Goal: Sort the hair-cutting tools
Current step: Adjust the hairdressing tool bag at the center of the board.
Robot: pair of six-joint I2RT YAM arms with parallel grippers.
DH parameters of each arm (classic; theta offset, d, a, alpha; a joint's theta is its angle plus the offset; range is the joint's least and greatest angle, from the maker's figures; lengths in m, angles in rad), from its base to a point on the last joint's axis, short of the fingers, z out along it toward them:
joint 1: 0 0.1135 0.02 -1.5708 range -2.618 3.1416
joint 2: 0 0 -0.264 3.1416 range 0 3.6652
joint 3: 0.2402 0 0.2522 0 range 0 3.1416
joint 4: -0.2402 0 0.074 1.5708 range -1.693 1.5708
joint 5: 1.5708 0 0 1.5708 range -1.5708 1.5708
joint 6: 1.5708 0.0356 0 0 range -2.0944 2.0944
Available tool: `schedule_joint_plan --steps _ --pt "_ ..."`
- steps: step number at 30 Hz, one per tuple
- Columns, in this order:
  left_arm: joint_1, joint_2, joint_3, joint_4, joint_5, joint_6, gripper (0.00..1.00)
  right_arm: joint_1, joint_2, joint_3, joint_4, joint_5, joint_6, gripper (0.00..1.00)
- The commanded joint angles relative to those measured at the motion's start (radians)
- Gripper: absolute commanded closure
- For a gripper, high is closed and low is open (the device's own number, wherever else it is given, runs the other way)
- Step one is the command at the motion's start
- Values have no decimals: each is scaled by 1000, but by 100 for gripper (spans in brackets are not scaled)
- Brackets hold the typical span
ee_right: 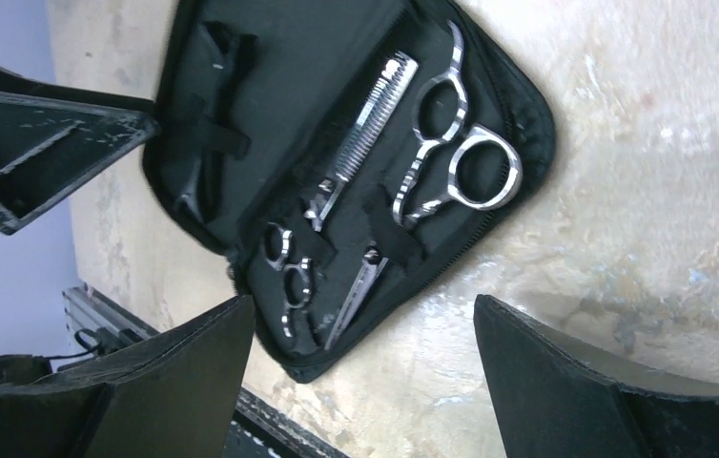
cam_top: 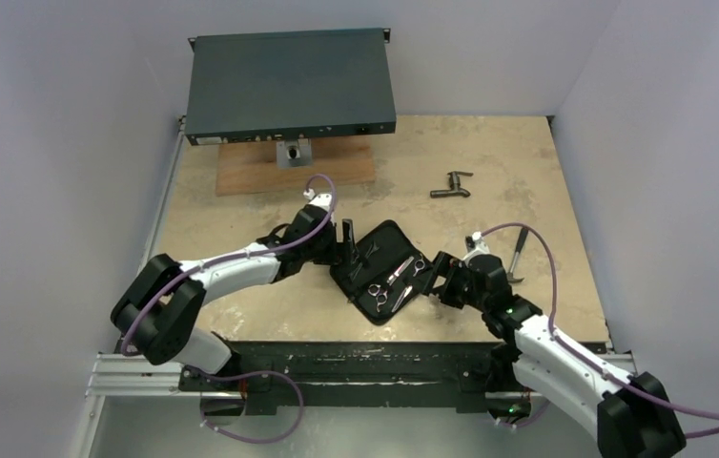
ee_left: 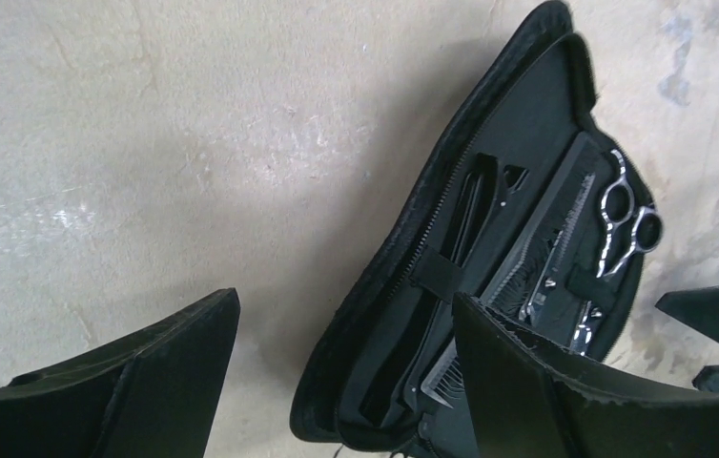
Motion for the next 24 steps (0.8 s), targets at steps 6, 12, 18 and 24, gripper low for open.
schedule_joint_plan --steps 6,12,18,24 --pt "6 61 -38 131 90 -6 46 0 201 -32 186 10 47 14" --pt "-1 -42 -187 274 130 -50 73 0 338 22 271 5 6 15" --pt "-93 -203 -416 441 99 -165 86 0 462 111 303 -8 -44 15" --pt "-208 -362 -501 474 -10 -194 84 0 525 163 310 -23 -74 15"
